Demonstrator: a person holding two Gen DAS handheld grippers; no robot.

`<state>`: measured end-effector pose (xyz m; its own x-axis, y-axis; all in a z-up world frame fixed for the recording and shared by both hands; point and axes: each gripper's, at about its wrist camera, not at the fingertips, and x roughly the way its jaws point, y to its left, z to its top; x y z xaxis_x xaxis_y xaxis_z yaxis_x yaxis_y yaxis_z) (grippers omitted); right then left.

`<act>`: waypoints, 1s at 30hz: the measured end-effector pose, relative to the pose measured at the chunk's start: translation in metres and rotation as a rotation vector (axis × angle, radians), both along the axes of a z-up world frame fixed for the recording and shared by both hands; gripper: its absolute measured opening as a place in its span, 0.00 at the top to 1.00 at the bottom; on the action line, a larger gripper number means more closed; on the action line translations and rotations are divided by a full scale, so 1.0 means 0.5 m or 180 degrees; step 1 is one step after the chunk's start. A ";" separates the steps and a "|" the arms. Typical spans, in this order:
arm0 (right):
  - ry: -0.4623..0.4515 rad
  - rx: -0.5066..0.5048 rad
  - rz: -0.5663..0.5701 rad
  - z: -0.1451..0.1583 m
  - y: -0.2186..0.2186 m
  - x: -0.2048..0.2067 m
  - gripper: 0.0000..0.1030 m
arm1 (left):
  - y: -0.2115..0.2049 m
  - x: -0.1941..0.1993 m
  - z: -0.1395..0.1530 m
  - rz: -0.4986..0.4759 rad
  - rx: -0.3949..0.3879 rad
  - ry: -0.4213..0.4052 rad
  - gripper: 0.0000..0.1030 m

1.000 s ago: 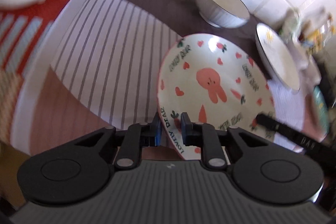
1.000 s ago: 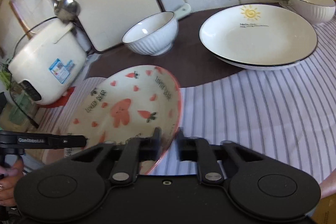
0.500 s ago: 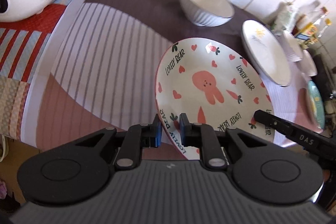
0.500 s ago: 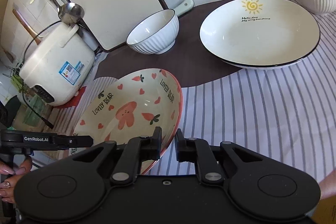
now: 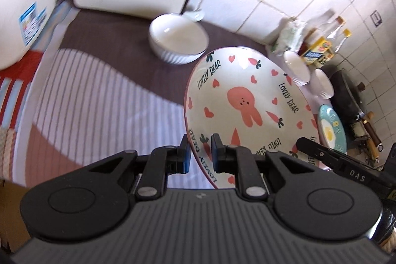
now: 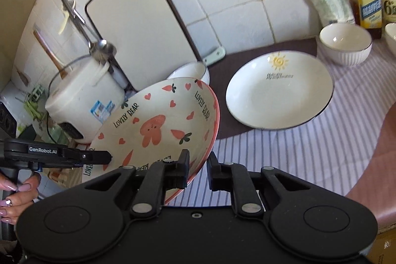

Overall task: Organize plates and bowls
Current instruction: 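Carry the bunny plate and lower it onto the sun plate, right gripper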

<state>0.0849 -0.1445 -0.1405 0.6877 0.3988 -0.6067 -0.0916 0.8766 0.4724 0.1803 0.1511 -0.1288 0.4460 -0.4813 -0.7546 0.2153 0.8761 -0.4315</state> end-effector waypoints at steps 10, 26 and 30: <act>-0.0180 -0.0126 -0.0150 0.052 -0.095 0.033 0.81 | -0.106 0.066 0.020 -0.0225 0.0027 -0.0089 0.85; 0.0206 0.0085 -0.0568 -0.061 -0.189 0.152 0.81 | -0.243 0.223 -0.084 -0.0233 0.0224 0.0152 0.84; 0.0277 -0.0018 -0.0607 -0.081 -0.203 0.189 0.81 | -0.271 0.252 -0.113 -0.0218 0.0272 0.0208 0.84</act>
<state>0.1792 -0.2461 -0.1810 0.6953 0.2628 -0.6689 0.1171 0.8768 0.4663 0.3062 0.0155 -0.1854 0.3628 -0.4418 -0.8205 0.2498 0.8944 -0.3711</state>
